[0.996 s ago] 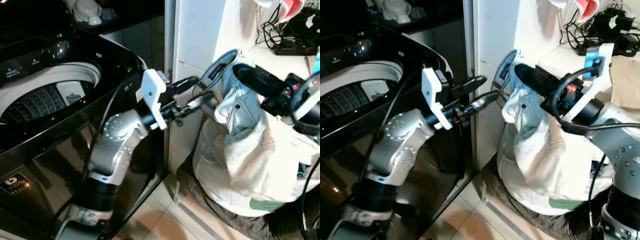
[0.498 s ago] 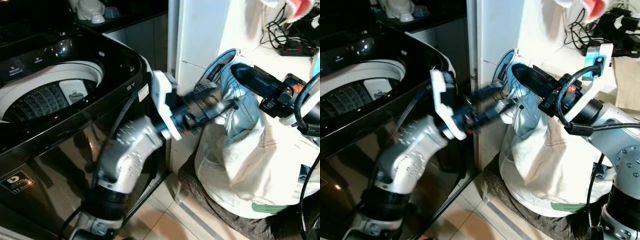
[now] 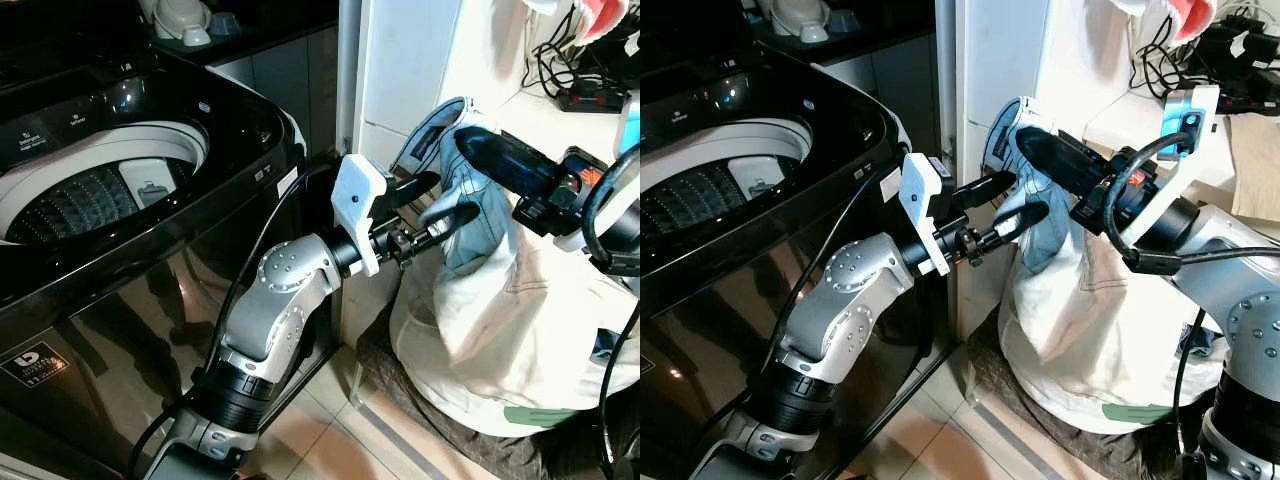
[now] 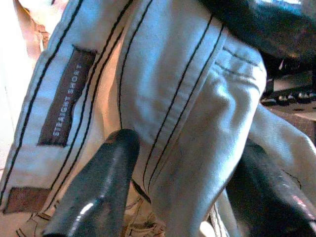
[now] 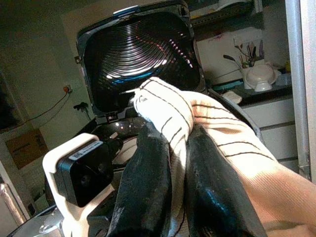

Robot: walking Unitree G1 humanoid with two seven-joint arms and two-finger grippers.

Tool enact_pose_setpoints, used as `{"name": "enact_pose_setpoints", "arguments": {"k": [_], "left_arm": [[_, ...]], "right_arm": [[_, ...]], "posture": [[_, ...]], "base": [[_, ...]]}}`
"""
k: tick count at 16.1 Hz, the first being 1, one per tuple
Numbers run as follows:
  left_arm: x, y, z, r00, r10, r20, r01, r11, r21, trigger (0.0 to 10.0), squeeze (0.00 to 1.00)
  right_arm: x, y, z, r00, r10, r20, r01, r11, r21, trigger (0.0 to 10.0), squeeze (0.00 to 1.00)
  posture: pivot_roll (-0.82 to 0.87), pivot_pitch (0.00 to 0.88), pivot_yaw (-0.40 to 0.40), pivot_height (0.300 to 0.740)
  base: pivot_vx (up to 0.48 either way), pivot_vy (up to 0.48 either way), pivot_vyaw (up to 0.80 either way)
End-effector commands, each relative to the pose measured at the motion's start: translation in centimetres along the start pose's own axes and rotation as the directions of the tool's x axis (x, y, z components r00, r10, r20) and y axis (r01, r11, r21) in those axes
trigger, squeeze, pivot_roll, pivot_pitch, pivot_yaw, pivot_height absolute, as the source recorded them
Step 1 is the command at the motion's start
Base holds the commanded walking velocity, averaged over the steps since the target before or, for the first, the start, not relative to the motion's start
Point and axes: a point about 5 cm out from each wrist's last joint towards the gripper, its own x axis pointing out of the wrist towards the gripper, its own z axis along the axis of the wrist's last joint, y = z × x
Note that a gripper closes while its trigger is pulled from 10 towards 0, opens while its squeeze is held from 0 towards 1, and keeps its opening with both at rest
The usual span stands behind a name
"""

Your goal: Clothes washing

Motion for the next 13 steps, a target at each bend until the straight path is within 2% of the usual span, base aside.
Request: {"name": "enact_pose_setpoints", "arguments": {"k": [1, 13], "left_arm": [[-0.01, 0.33, 0.32, 1.0, 0.009, 0.022, -0.009, 1.0, -0.002, 0.0, 0.0], [-0.25, 0.42, 0.66, 0.998, -0.021, 0.064, 0.023, 0.999, -0.03, 0.0, 0.0]], "right_arm": [[0.21, 0.89, 0.39, 0.999, 0.046, 0.008, -0.045, 0.999, -0.023, 0.0, 0.0], [0.29, 0.31, -0.16, 1.0, 0.01, -0.008, -0.01, 1.0, -0.023, 0.0, 0.0]], "posture": [[-0.1, 0.0, 0.028, 0.74], [-0.1, 0.0, 0.032, 0.74]], "base": [[0.0, 0.0, 0.0], [0.0, 0.0, 0.0]]}}
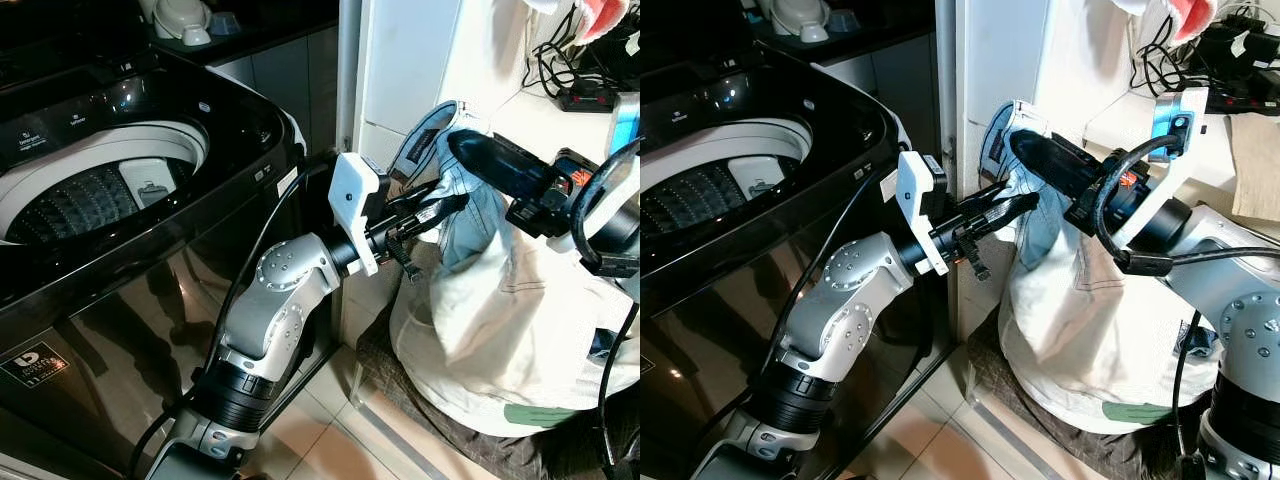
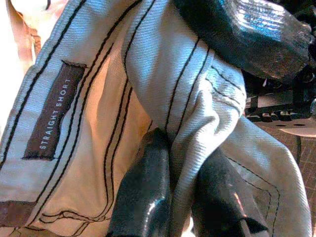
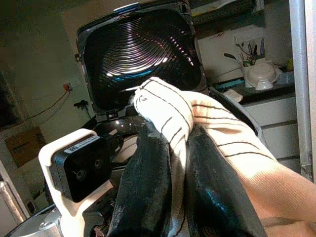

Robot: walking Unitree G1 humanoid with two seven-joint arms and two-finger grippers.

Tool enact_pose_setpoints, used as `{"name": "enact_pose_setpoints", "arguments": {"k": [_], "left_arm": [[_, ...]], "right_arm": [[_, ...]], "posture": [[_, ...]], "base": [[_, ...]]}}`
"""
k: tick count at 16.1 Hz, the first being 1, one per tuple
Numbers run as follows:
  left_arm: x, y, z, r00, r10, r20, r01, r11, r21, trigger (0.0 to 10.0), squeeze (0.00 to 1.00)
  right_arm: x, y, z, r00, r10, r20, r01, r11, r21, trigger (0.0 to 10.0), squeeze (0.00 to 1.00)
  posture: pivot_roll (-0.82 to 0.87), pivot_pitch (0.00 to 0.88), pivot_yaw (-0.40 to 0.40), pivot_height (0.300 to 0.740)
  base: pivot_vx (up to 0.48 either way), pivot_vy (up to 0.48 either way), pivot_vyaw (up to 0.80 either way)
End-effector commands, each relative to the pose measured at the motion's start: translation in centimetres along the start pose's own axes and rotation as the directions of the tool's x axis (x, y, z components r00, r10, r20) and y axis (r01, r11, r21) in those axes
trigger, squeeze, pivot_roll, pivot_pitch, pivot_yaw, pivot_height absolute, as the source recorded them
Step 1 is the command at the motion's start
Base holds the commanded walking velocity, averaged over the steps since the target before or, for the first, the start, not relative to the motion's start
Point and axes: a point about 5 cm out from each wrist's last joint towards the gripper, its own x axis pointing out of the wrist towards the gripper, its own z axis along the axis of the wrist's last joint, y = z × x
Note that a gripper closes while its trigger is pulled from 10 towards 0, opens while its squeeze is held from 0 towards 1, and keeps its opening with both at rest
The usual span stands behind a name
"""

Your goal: Clothes washing

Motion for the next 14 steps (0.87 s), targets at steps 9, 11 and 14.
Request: {"name": "enact_pose_setpoints", "arguments": {"k": [9, 11, 14], "left_arm": [[-0.5, 1.6, 1.0, 0.996, 0.069, 0.049, -0.071, 0.997, 0.04, 0.0, 0.0], [-1.1, 2.9, 1.6, 0.988, 0.143, 0.066, -0.147, 0.987, 0.071, 0.0, 0.0], [-2.6, 6.2, 3.2, 0.96, 0.274, 0.066, -0.281, 0.947, 0.157, 0.0, 0.0]], "right_arm": [[0.1, -0.3, -0.3, 0.999, -0.041, -0.025, 0.04, 0.998, -0.038, 10.0, 1.0], [0.1, -0.5, -0.4, 0.996, -0.075, -0.048, 0.072, 0.995, -0.065, 10.0, 0.93], [0.3, 0.1, -0.8, 0.995, -0.042, -0.085, 0.033, 0.994, -0.102, 10.0, 0.0]], "posture": [[-0.09, 0.0, 0.023, 0.74], [-0.09, 0.0, 0.02, 0.74], [-0.1, 0.0, 0.032, 0.74]], "base": [[0.0, 0.0, 0.0], [0.0, 0.0, 0.0], [0.0, 0.0, 0.0]]}}
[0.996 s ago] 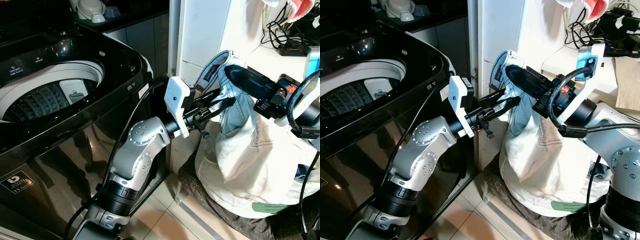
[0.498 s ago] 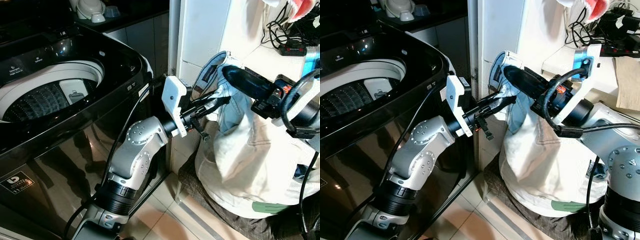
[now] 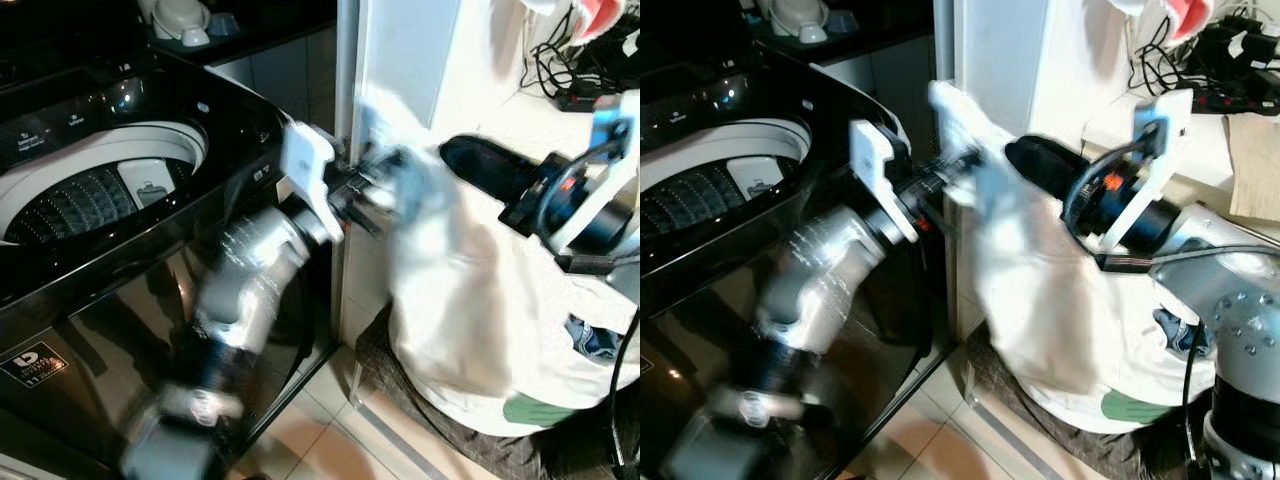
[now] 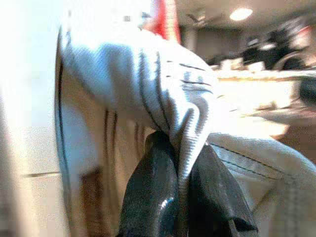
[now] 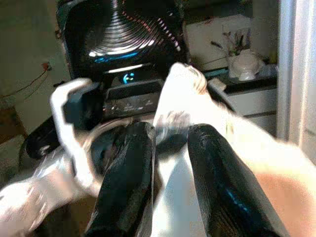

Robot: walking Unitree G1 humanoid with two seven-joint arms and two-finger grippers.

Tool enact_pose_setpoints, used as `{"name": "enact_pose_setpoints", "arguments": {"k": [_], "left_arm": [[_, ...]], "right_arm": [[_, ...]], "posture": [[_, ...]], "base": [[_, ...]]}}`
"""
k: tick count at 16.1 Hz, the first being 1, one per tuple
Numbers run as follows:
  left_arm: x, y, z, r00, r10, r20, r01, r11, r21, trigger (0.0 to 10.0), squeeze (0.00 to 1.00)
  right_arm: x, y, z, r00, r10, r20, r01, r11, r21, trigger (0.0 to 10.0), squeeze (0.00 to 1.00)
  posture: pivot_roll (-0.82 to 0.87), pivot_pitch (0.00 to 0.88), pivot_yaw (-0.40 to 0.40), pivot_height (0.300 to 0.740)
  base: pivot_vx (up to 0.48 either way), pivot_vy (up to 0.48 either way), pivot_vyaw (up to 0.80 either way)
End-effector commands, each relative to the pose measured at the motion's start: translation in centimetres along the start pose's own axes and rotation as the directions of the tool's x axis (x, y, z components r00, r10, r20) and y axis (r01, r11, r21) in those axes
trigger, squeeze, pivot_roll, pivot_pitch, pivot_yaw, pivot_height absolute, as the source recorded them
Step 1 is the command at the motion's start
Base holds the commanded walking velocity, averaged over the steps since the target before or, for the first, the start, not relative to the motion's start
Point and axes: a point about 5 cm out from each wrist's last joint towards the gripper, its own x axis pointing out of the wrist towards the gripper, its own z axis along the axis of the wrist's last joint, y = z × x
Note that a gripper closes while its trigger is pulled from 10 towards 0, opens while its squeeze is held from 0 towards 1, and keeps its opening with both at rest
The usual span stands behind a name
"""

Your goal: Clothes washing

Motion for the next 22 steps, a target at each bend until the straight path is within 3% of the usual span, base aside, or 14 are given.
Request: {"name": "enact_pose_setpoints", "arguments": {"k": [1, 3, 5, 6, 8, 9, 11, 13, 15, 17, 18, 19, 21, 22], "left_arm": [[0.0, 3.0, 2.4, 0.997, 0.078, 0.027, -0.081, 0.987, 0.142, 0.0, 0.0], [0.3, 8.2, 7.5, 0.976, 0.214, 0.041, -0.212, 0.886, 0.413, 0.0, 0.0], [0.5, 11.3, 15.3, 0.919, 0.347, 0.187, -0.381, 0.655, 0.653, 0.0, 0.0], [0.1, 12.0, 20.9, 0.854, 0.398, 0.335, -0.496, 0.428, 0.756, 0.0, 0.0], [-1.0, 11.4, 28.1, 0.732, 0.371, 0.571, -0.635, 0.071, 0.769, 0.0, 0.0], [-1.5, 10.2, 31.6, 0.632, 0.262, 0.729, -0.7, -0.21, 0.682, 0.0, 0.0], [-1.5, 9.6, 32.3, 0.603, 0.194, 0.773, -0.709, -0.313, 0.632, 0.0, 0.0], [-0.7, 9.6, 31.4, 0.637, 0.106, 0.764, -0.626, -0.508, 0.592, 0.0, 0.0], [0.2, 11.2, 28.2, 0.713, 0.244, 0.658, -0.504, -0.475, 0.722, 0.0, 0.0], [0.9, 13.4, 21.7, 0.792, 0.458, 0.404, -0.324, -0.247, 0.913, 0.0, 0.0], [0.3, 14.9, 16.2, 0.77, 0.62, 0.15, -0.202, 0.014, 0.979, 0.0, 0.0], [-0.5, 15.6, 13.3, 0.735, 0.678, -0.006, -0.135, 0.155, 0.979, 0.0, 0.0], [-2.5, 16.4, 8.8, 0.629, 0.746, -0.217, -0.101, 0.355, 0.929, 10.0, 0.0], [-3.3, 16.6, 7.5, 0.592, 0.756, -0.279, -0.104, 0.414, 0.904, 10.0, 0.0]], "right_arm": [[0.0, 0.7, -0.1, 0.999, 0.029, -0.021, -0.029, 0.999, -0.036, 10.0, 0.0], [-0.2, 0.6, -0.5, 0.999, 0.012, -0.04, -0.014, 0.999, -0.043, 10.0, 0.0], [-0.3, 0.3, -0.7, 0.999, -0.009, -0.041, 0.007, 0.999, -0.047, 10.0, 0.0], [-0.3, 0.2, -0.7, 0.999, -0.019, -0.039, 0.017, 0.998, -0.054, 10.0, 0.0], [-0.3, 0.1, -0.6, 0.999, -0.035, -0.03, 0.033, 0.997, -0.063, 10.0, 0.0], [-0.4, 0.0, -0.6, 0.998, -0.051, -0.02, 0.05, 0.996, -0.075, 10.0, 0.0], [-0.4, -0.1, -0.5, 0.998, -0.059, -0.02, 0.057, 0.995, -0.082, 10.0, 0.0], [-0.5, 0.0, -0.7, 0.998, -0.065, -0.025, 0.063, 0.994, -0.088, 10.0, 0.0], [-0.4, 0.0, -1.1, 0.997, -0.063, -0.037, 0.059, 0.995, -0.084, 10.0, 0.0], [0.0, 0.3, -1.8, 0.996, -0.053, -0.068, 0.047, 0.995, -0.086, 10.0, 0.0], [0.3, 0.5, -2.3, 0.995, -0.043, -0.092, 0.035, 0.996, -0.088, 10.0, 0.0], [0.3, 0.6, -2.5, 0.993, -0.039, -0.107, 0.03, 0.995, -0.09, 10.0, 0.0], [0.5, 0.8, -3.0, 0.989, -0.031, -0.147, 0.017, 0.995, -0.097, 10.0, 0.0], [0.5, 0.9, -3.3, 0.986, -0.027, -0.162, 0.011, 0.995, -0.1, 10.0, 0.0]], "posture": [[-0.1, 0.0, 0.037, 0.74], [-0.08, 0.0, 0.039, 0.74], [-0.07, 0.0, 0.041, 0.74], [-0.07, 0.0, 0.043, 0.74], [-0.07, 0.0, 0.046, 0.74], [-0.08, 0.0, 0.052, 0.74], [-0.09, 0.0, 0.055, 0.74], [-0.09, 0.0, 0.054, 0.74], [-0.08, 0.0, 0.049, 0.74], [-0.08, 0.0, 0.043, 0.74], [-0.08, 0.0, 0.043, 0.74], [-0.08, 0.0, 0.043, 0.74], [-0.08, 0.0, 0.042, 0.74], [-0.09, 0.0, 0.048, 0.74]], "base": [[0.0, 0.0, 0.0], [0.0, 0.0, 0.0], [0.0, 0.0, 0.0], [0.0, 0.0, 0.0], [0.0, 0.0, 0.0], [0.0, 0.0, 0.0], [0.0, 0.0, 0.0], [0.0, 0.0, 0.0], [0.0, 0.0, 0.0], [0.0, 0.0, 0.0], [0.0, 0.0, 0.0], [0.0, 0.0, 0.0], [0.0, 0.0, 0.0], [0.0, 0.0, 0.0]]}}
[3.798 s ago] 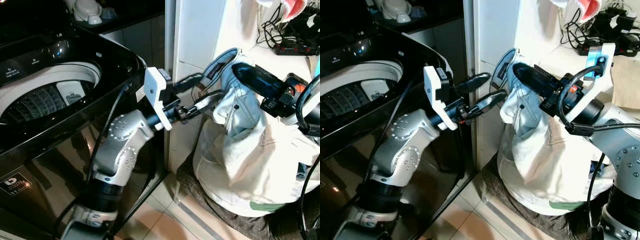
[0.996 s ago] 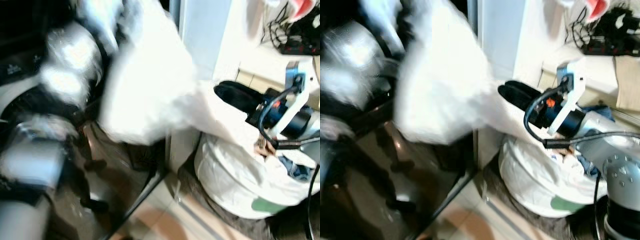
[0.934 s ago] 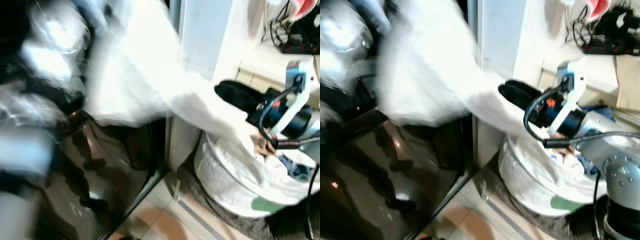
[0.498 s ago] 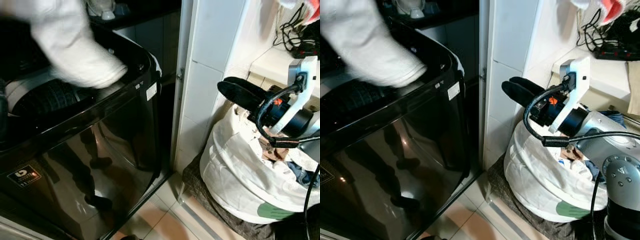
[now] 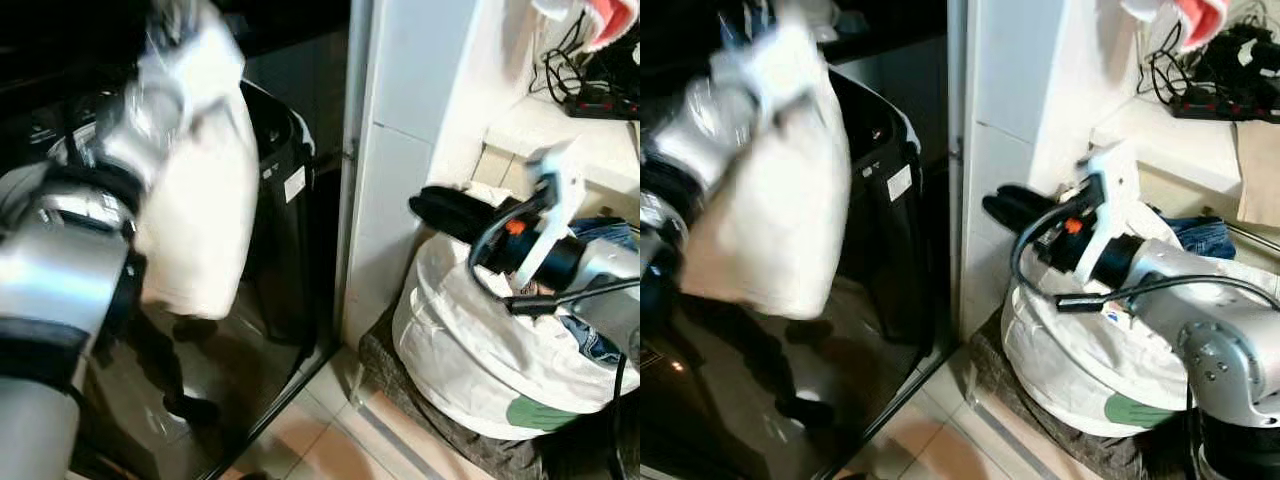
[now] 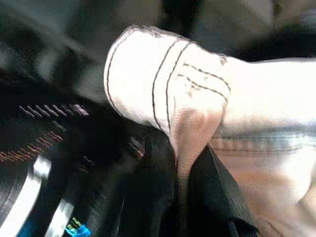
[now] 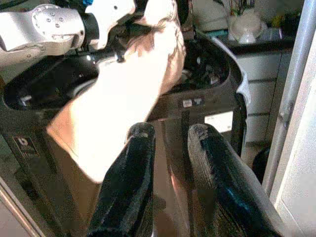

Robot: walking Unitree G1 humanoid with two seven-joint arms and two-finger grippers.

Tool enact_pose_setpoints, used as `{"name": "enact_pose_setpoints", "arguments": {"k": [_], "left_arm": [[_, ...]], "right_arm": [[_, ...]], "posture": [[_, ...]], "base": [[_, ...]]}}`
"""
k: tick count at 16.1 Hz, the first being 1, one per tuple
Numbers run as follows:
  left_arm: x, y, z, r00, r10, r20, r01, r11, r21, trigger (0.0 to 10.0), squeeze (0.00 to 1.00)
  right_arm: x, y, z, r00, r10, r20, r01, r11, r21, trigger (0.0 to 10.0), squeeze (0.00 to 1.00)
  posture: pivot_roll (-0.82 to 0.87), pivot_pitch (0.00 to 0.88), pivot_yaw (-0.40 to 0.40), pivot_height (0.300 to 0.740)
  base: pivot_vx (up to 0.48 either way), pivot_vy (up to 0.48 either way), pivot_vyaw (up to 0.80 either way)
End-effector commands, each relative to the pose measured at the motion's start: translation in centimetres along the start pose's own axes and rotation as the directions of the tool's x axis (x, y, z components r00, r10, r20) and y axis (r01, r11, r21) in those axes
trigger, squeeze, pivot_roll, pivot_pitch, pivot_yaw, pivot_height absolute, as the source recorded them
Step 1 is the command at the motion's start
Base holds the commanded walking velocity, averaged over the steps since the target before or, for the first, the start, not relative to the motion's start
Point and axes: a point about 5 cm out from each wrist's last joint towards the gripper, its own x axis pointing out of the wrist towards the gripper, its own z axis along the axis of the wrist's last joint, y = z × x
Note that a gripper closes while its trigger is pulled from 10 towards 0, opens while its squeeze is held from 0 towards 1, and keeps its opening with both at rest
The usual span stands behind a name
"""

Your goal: Clothes washing

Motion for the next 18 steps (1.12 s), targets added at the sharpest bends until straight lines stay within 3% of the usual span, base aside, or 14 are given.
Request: {"name": "enact_pose_setpoints", "arguments": {"k": [1, 2, 3, 5, 6, 7, 9, 11, 12, 13, 14, 15, 16, 18], "left_arm": [[-0.2, 0.6, -0.7, 0.998, -0.029, -0.051, 0.027, 0.999, -0.041, 10.0, 0.0], [-0.3, 0.7, -1.5, 0.994, -0.063, -0.094, 0.06, 0.998, -0.036, 10.0, 0.0], [-0.7, 2.5, -1.7, 0.993, -0.054, -0.102, 0.046, 0.996, -0.079, 10.0, 1.0], [-1.0, 4.3, -1.5, 0.995, 0.016, -0.098, -0.021, 0.998, -0.057, 10.0, 1.0], [-1.7, 7.4, -0.7, 0.979, 0.194, -0.056, -0.195, 0.981, -0.02, 10.0, 1.0], [-2.5, 10.0, 0.0, 0.935, 0.354, -0.005, -0.354, 0.935, 0.011, 10.0, 1.0], [-4.5, 14.3, 2.2, 0.791, 0.595, 0.141, -0.604, 0.796, 0.031, 10.0, 1.0], [-5.2, 15.6, 3.3, 0.742, 0.641, 0.195, -0.656, 0.754, 0.016, 10.0, 1.0], [-3.7, 13.2, 2.1, 0.88, 0.467, 0.084, -0.469, 0.883, 0.009, 10.0, 1.0], [-2.9, 11.6, 1.4, 0.935, 0.353, 0.036, -0.353, 0.935, -0.007, 10.0, 1.0], [-1.4, 6.5, -0.3, 0.998, 0.053, -0.039, -0.056, 0.995, -0.087, 10.0, 0.0], [-1.1, 5.2, -0.4, 0.999, 0.003, -0.033, -0.007, 0.995, -0.104, 10.0, 0.0], [-1.0, 4.9, -0.2, 1.0, -0.006, -0.019, 0.003, 0.992, -0.13, 10.0, 0.0], [-0.7, 2.5, 2.0, 0.967, -0.2, 0.159, 0.24, 0.925, -0.295, 10.0, 0.0]], "right_arm": [[0.0, 0.7, -0.1, 0.999, 0.026, -0.029, -0.026, 0.999, -0.033, 10.0, 0.0], [0.0, 0.8, -0.3, 0.999, 0.026, -0.04, -0.027, 0.999, -0.036, 10.0, 0.0], [-0.1, 0.7, -0.5, 0.998, 0.021, -0.052, -0.023, 0.999, -0.038, 10.0, 0.0], [0.0, 0.5, -0.6, 0.998, 0.018, -0.059, -0.02, 0.999, -0.041, 10.0, 0.0], [0.2, 0.1, -0.7, 0.998, -0.001, -0.059, -0.002, 0.999, -0.045, 10.0, 0.0], [0.5, -0.3, -0.6, 0.998, -0.026, -0.055, 0.024, 0.998, -0.049, 10.0, 0.0], [0.8, -1.0, -0.5, 0.997, -0.069, -0.044, 0.066, 0.996, -0.056, 10.0, 0.0], [1.0, -1.2, -0.5, 0.996, -0.084, -0.041, 0.081, 0.995, -0.059, 10.0, 0.0], [1.0, -1.2, -0.8, 0.995, -0.086, -0.054, 0.083, 0.995, -0.061, 10.0, 0.0], [1.1, -1.2, -1.0, 0.994, -0.085, -0.063, 0.081, 0.995, -0.063, 10.0, 0.0], [1.2, -1.0, -1.5, 0.993, -0.078, -0.091, 0.071, 0.995, -0.076, 10.0, 0.0], [1.1, -1.0, -1.6, 0.992, -0.08, -0.101, 0.072, 0.994, -0.082, 10.0, 0.0], [1.1, -1.0, -1.6, 0.991, -0.082, -0.103, 0.074, 0.994, -0.084, 10.0, 0.0], [0.8, -1.0, -1.8, 0.989, -0.093, -0.115, 0.083, 0.992, -0.09, 10.0, 0.0]], "posture": [[-0.09, 0.0, 0.048, 0.74], [-0.09, 0.0, 0.047, 0.74], [-0.09, 0.0, 0.047, 0.74], [-0.08, 0.0, 0.031, 0.74], [-0.07, 0.0, 0.022, 0.74], [-0.07, 0.0, 0.02, 0.74], [-0.06, 0.0, 0.018, 0.74], [-0.06, 0.0, 0.021, 0.74], [-0.05, 0.0, 0.02, 0.74], [-0.05, 0.0, 0.023, 0.74], [-0.06, 0.0, 0.031, 0.74], [-0.06, 0.0, 0.034, 0.74], [-0.07, 0.0, 0.037, 0.74], [-0.07, 0.0, 0.05, 0.74]], "base": [[0.0, 0.0, 0.0], [0.0, 0.0, 0.0], [0.0, 0.0, 0.0], [0.0, 0.0, 0.0], [0.0, 0.0, 0.0], [0.0, 0.0, 0.0], [0.0, 0.0, 0.0], [0.0, 0.0, 0.0], [0.0, 0.0, 0.0], [0.0, 0.0, 0.0], [0.0, 0.0, 0.0], [0.0, 0.0, 0.0], [0.0, 0.0, 0.0], [0.0, 0.0, 0.0]]}}
